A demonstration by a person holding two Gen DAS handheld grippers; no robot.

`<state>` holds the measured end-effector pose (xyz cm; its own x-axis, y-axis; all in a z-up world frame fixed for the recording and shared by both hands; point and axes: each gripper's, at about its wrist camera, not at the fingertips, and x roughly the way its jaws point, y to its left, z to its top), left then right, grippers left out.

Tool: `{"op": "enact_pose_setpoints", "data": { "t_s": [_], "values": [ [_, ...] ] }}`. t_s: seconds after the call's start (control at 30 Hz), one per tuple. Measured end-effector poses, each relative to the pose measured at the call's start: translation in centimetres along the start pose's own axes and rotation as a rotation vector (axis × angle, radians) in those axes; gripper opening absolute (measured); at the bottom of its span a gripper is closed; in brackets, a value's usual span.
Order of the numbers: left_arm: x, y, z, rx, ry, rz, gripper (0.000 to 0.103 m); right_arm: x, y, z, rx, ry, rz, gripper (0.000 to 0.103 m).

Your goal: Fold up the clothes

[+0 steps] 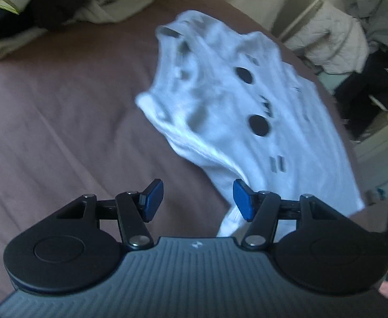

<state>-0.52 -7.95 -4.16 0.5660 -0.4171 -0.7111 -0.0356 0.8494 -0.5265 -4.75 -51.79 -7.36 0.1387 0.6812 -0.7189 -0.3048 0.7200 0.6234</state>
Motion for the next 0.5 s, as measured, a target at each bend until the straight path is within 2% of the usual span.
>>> {"op": "enact_pose_setpoints", "data": {
  "t_s": [0.07,0.17,0.23,0.3,0.33,0.37,0.4,0.47,0.5],
  "values": [
    [0.0,-0.5,-0.1,0.014,-0.007,0.006,0.058,-1.0,-1.9,-1.1,0.051,-0.004,-0.040,0.052],
    [-0.4,-0.8,-0.1,-0.001,-0.031,0.019,0.058,-1.9,-4.8,-2.7,0.160,-0.078,-0.051,0.055],
    [-1.7,-0.6,0.0,-0.049,-0.060,0.005,0.058,-2.6,-6.7,-3.8,0.233,-0.128,-0.058,0.063],
    [-3.1,-0.6,0.2,-0.057,-0.099,-0.005,0.058,-3.0,-8.4,-4.1,0.304,-0.191,-0.044,0.066],
    [-3.7,-0.9,0.3,-0.047,-0.122,-0.009,0.059,-3.1,-9.2,-4.1,0.339,-0.226,-0.032,0.066],
    [-3.9,-1.0,0.4,-0.032,-0.129,-0.018,0.065,-3.2,-10.0,-4.1,0.374,-0.260,-0.020,0.066],
    [-3.8,-1.2,0.4,-0.015,-0.126,-0.028,0.069,-3.4,-10.8,-4.1,0.409,-0.295,-0.008,0.066],
    [-2.6,-1.4,0.3,0.002,-0.083,-0.033,0.069,-3.6,-11.8,-4.3,0.481,-0.376,0.030,0.066],
    [-1.6,-1.4,0.2,0.005,-0.046,-0.030,0.069,-3.7,-12.1,-4.4,0.508,-0.424,0.022,0.066]
  ]
}}
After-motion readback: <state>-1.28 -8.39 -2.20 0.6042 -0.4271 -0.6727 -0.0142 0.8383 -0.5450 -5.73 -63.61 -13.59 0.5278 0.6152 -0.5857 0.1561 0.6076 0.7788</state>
